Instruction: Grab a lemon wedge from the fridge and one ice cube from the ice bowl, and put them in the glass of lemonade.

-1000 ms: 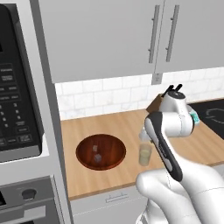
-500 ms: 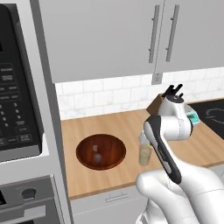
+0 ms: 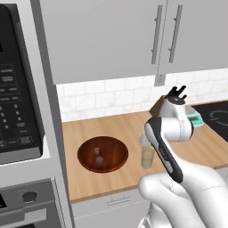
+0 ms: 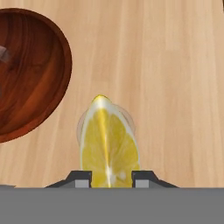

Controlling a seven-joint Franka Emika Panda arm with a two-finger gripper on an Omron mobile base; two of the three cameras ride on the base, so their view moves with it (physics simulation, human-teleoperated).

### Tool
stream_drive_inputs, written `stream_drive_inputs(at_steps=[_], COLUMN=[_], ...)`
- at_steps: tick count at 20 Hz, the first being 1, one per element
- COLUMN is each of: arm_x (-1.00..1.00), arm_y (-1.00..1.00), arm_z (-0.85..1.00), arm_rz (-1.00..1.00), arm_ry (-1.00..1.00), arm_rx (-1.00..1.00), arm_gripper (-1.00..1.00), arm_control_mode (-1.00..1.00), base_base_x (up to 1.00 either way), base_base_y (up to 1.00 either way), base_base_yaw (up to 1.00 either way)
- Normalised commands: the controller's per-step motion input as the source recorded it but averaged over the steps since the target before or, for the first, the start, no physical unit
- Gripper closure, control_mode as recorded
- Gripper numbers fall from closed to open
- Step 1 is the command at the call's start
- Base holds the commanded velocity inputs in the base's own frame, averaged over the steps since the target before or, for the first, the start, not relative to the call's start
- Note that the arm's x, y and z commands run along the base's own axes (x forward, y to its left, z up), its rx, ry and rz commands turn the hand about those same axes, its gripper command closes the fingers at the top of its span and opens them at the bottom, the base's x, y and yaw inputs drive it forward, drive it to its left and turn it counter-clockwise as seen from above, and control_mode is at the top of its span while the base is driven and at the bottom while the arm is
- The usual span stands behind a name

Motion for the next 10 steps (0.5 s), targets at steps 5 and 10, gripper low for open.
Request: stream_drive_inputs(at_steps=[5,10], arm_x=[0.31,0.13], arm_y=[0.00,0.00], arm_z=[0.00,-0.11], arm_rz=[0.00,0.00], arm_ry=[0.01,0.04], arm_rx=[0.00,0.00], arm_gripper=[1.00,1.00], arm_control_mode=[-1.00,-1.00], base_base_x=[0.00,0.00], base_base_y=[0.00,0.00], base_base_yaw=[0.00,0.00])
